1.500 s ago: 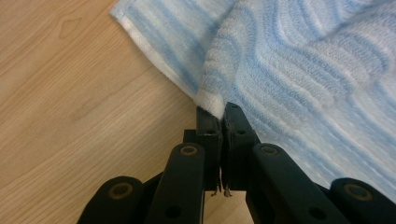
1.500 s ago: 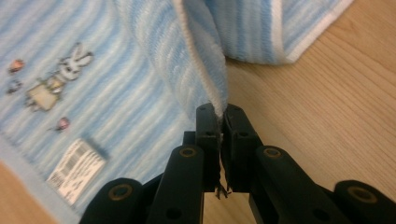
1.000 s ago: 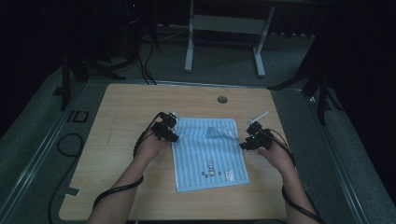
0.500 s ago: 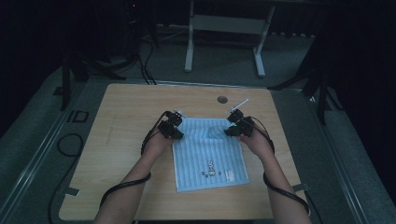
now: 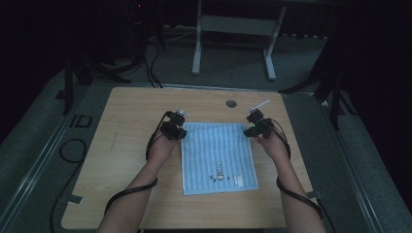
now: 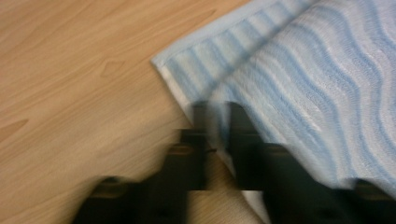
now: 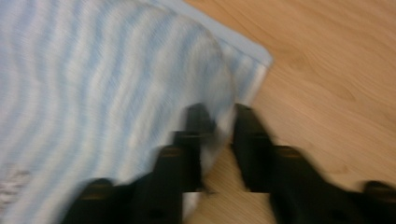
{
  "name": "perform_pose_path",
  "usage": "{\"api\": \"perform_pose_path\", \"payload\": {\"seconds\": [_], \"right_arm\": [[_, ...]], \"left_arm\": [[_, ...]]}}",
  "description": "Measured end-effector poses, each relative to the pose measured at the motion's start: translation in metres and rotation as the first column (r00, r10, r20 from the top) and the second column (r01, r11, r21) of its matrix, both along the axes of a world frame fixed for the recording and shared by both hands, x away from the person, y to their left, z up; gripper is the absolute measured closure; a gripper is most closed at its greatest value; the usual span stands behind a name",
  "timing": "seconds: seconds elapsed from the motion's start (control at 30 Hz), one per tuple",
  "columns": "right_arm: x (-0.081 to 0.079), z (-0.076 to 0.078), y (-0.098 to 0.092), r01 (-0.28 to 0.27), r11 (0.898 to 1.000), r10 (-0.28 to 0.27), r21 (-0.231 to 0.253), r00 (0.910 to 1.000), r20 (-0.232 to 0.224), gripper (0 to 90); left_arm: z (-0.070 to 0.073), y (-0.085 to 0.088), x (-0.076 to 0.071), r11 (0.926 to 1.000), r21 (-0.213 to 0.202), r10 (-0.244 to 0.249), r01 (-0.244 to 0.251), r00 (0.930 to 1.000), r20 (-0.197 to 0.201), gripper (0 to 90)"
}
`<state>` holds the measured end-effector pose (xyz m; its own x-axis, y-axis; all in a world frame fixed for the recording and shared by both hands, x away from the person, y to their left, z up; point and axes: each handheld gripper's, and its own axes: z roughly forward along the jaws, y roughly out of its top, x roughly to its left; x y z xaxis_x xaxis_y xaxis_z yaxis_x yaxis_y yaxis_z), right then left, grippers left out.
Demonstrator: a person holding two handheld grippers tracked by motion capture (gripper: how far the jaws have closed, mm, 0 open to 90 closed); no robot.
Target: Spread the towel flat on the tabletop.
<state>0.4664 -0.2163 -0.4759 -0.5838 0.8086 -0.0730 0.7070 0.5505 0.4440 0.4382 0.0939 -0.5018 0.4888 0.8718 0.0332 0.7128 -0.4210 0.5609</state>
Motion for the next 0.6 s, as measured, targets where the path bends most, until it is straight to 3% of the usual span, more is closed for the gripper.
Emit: {"api": "perform_pose_path", "payload": {"seconds": [0.07, 0.13, 0.23, 0.33, 0.47, 0.53, 0.6], "right_arm": [[-0.001, -0.006, -0.002, 0.008, 1.0, -0.008, -0.016, 0.9999, -0.011, 58.9], [-0.003, -0.008, -0.004, 0.003, 1.0, -0.004, -0.03, 0.9998, -0.019, 56.5], [-0.012, -0.009, -0.005, -0.023, 0.998, 0.022, -0.053, 0.9996, -0.017, 55.9], [-0.028, -0.009, -0.003, -0.066, 0.996, 0.065, -0.053, 0.9977, -0.02, 56.1], [-0.054, -0.014, 0.001, -0.134, 0.991, 0.133, -0.03, 0.9906, -0.033, 57.7], [-0.064, -0.019, 0.002, -0.154, 0.988, 0.153, -0.013, 0.987, -0.049, 57.9], [-0.076, -0.024, 0.002, -0.177, 0.984, 0.176, -0.004, 0.9828, -0.056, 58.4]], "left_arm": [[0.002, 0.003, -0.005, 0.9995, -0.029, -0.014, 0.014, 0.9999, 0.0, 55.1], [0.006, 0.005, -0.01, 0.9993, -0.011, -0.037, 0.037, 0.9993, -0.006, 47.9], [0.011, 0.006, -0.024, 0.9955, -0.027, -0.091, 0.09, 0.9956, -0.022, 46.2], [0.011, 0.001, -0.04, 0.9863, -0.046, -0.161, 0.159, 0.9859, -0.045, 43.3], [0.007, -0.014, -0.064, 0.9598, -0.027, -0.281, 0.279, 0.955, -0.096, 43.3], [0.003, -0.019, -0.074, 0.9492, -0.034, -0.315, 0.313, 0.9423, -0.114, 43.3], [-0.003, -0.026, -0.087, 0.9319, -0.02, -0.361, 0.362, 0.9217, -0.142, 43.3]]}}
